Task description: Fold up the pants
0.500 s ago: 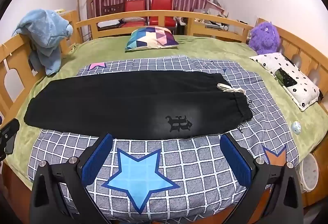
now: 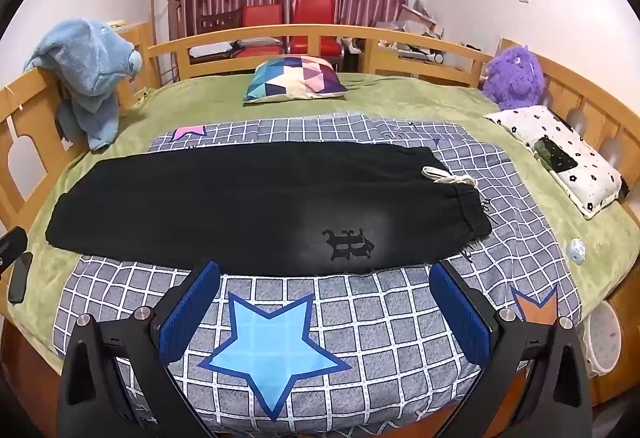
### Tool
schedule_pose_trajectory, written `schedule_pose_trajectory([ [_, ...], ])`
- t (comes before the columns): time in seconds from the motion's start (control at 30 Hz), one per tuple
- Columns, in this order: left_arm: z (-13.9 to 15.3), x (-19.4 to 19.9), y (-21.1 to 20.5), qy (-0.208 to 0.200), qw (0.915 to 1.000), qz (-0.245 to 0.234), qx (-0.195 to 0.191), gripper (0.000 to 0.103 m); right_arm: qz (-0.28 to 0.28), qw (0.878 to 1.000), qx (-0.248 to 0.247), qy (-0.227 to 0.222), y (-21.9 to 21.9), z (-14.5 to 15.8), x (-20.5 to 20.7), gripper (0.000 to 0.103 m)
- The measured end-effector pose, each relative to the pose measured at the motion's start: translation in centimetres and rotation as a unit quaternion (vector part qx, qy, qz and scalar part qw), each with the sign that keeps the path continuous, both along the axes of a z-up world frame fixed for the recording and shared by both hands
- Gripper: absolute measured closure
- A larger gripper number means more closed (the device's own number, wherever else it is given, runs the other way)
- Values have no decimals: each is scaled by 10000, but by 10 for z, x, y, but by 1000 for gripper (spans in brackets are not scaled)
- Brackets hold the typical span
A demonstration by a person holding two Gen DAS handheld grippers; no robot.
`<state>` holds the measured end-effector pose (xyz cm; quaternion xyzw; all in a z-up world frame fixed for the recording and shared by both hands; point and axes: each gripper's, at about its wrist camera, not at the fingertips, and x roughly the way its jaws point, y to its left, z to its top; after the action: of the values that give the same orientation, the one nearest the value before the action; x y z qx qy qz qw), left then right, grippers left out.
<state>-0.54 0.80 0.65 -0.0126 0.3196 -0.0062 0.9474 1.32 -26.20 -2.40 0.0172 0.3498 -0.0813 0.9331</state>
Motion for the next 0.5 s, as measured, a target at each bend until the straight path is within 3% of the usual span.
schedule_pose_trajectory([
  [0.5,-5,3,-1,51,10000,-12,-7,0,-3,10000,20,-17,-1,1,-1,0],
])
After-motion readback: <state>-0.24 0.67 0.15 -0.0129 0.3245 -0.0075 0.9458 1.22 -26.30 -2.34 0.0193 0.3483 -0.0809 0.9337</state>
